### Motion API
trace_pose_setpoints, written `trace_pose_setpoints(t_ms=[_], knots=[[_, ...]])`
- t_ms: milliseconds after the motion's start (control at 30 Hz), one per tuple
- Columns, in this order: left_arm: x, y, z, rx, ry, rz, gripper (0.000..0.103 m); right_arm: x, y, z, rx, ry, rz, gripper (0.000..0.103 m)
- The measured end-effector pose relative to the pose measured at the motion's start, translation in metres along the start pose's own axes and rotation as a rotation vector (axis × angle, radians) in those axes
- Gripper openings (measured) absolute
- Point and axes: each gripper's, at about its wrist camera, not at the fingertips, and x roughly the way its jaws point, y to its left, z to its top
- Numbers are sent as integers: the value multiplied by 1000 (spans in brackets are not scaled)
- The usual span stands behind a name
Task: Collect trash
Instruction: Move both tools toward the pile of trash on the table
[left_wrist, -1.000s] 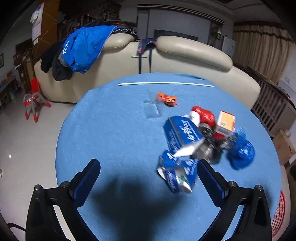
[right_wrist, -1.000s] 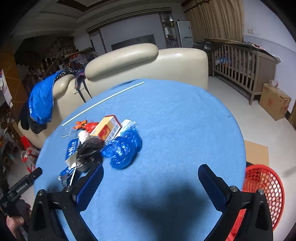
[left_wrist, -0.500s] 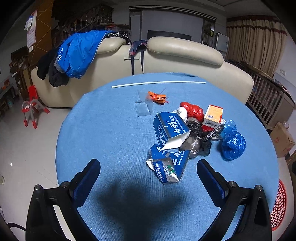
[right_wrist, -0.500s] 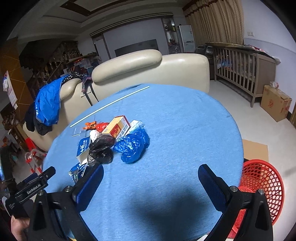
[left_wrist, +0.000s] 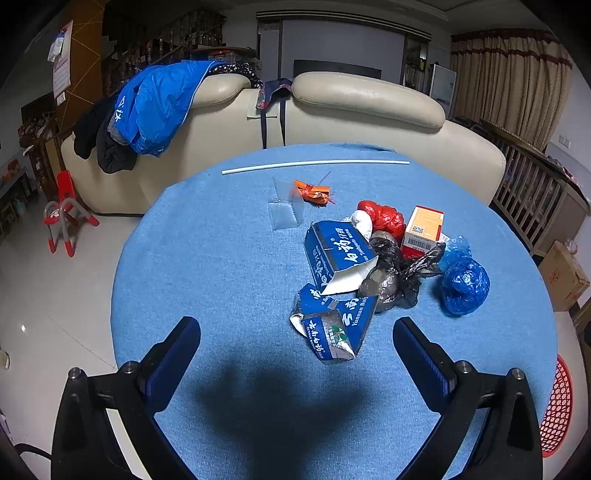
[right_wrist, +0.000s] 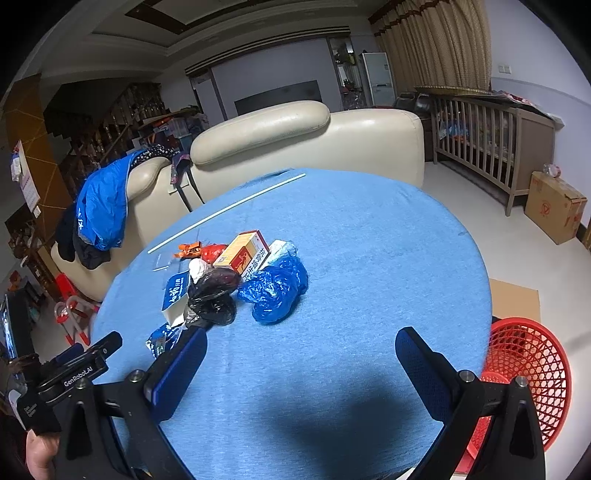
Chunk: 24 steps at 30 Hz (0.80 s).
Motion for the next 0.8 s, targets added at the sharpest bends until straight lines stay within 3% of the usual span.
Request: trace_pose_setpoints(t_ms=[800], knots=[[5, -5, -3, 2, 17, -9, 103, 3, -2, -4, 15, 14, 12, 103]])
